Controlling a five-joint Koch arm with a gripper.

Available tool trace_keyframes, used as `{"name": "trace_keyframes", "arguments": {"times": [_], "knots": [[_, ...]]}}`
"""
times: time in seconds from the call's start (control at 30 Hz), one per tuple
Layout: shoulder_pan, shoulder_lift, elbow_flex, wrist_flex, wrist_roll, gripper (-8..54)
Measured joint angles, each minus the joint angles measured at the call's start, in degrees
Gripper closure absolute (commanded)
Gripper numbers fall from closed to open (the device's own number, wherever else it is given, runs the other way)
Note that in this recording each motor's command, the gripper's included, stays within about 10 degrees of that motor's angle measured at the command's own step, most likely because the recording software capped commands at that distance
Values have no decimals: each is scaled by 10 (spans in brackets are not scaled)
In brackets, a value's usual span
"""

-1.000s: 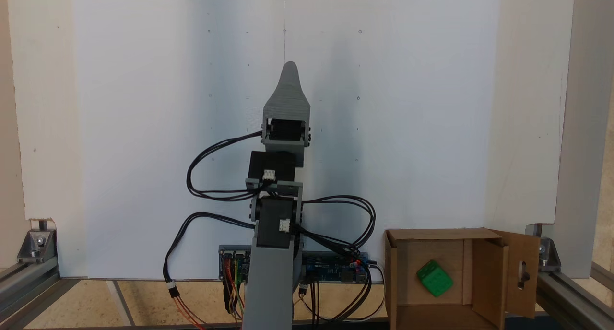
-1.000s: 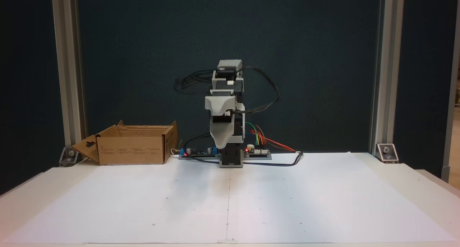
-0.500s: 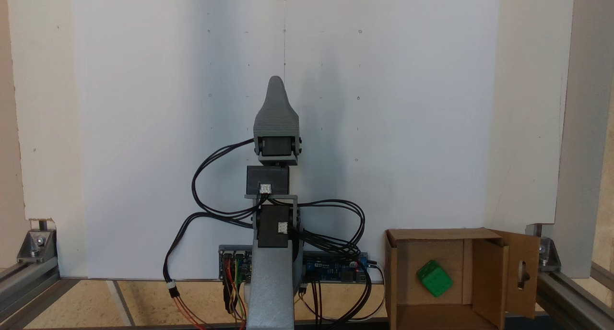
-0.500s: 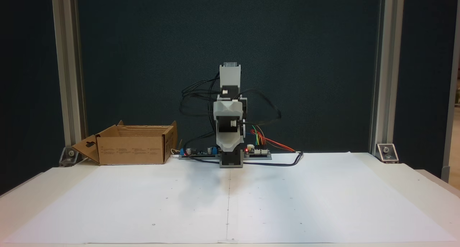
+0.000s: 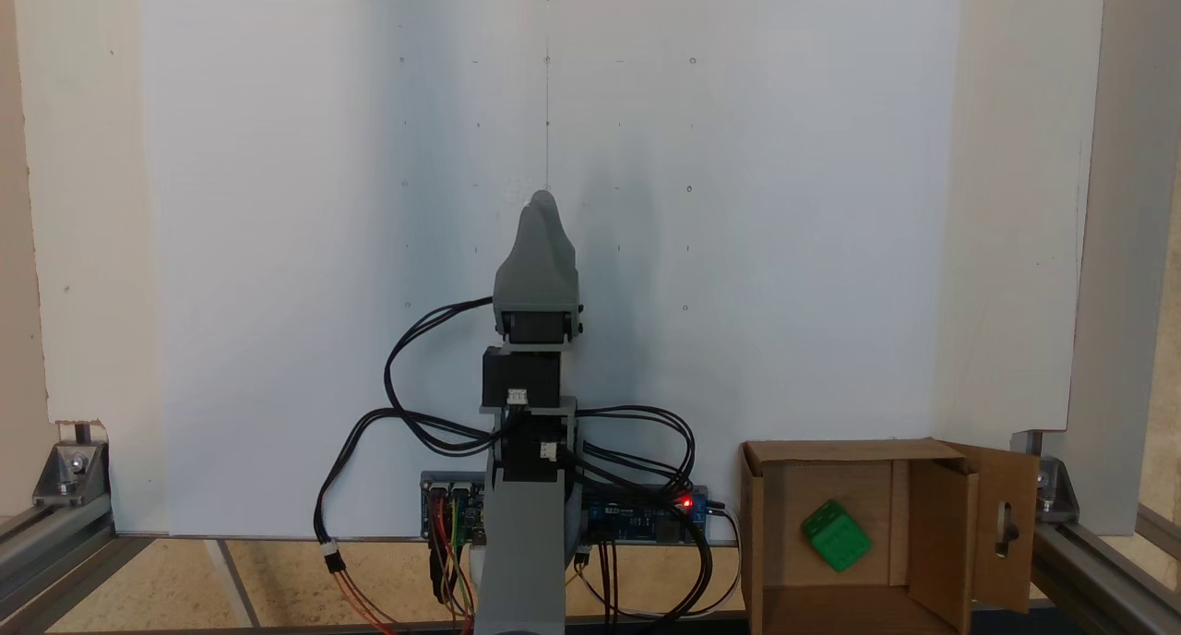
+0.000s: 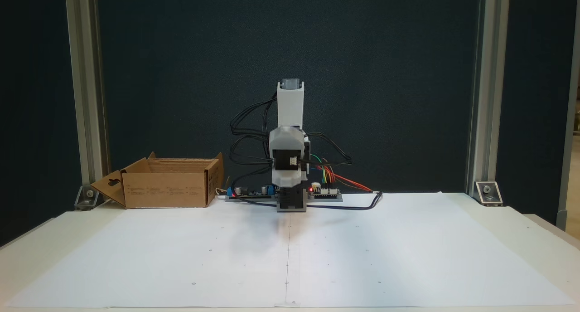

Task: Grasp a green dice and put it in the bin.

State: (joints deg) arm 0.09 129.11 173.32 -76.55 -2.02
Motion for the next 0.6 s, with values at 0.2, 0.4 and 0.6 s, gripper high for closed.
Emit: {"name": "trace_keyframes", "arguments": {"times": [0.2,0.4,0.6], "knots": [[10,0,30,-62,0,13],[7,0,31,-74,0,11],[-1,0,31,-74,0,11]]}}
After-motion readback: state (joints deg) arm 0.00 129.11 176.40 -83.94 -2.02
